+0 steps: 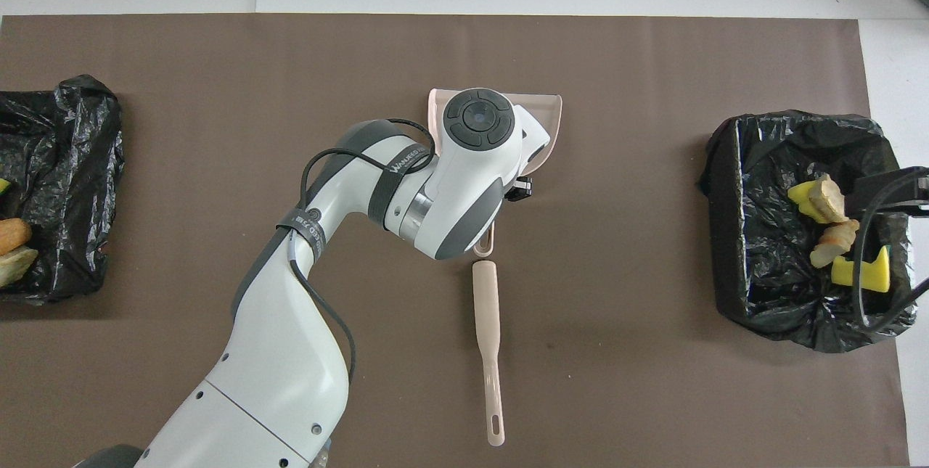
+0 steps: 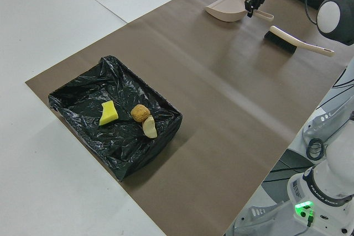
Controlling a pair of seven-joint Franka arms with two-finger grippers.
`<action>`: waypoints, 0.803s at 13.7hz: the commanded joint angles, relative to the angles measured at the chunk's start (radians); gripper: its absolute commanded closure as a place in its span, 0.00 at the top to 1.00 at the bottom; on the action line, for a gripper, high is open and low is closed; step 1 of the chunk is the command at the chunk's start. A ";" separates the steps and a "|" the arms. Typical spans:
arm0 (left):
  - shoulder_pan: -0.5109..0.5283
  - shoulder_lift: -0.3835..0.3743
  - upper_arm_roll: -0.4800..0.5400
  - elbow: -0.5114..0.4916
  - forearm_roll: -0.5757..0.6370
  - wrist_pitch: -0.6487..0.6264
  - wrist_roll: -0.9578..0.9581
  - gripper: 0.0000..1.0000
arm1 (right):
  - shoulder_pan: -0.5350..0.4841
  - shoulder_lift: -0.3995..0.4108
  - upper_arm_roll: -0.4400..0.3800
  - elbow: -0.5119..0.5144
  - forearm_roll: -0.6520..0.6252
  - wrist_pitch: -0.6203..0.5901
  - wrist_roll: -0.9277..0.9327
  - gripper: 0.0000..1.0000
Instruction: Sweep and dump trash in bin
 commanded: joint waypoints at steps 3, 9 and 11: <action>0.004 -0.036 0.024 0.011 -0.008 -0.055 -0.005 0.87 | 0.062 -0.006 -0.085 -0.005 0.004 -0.009 -0.032 1.00; 0.131 -0.443 0.049 -0.415 0.012 -0.059 0.022 1.00 | 0.067 -0.006 -0.084 -0.005 0.006 -0.021 -0.043 1.00; 0.203 -0.570 0.047 -0.519 0.029 -0.071 0.160 1.00 | 0.067 -0.009 -0.082 -0.007 0.004 -0.020 -0.045 1.00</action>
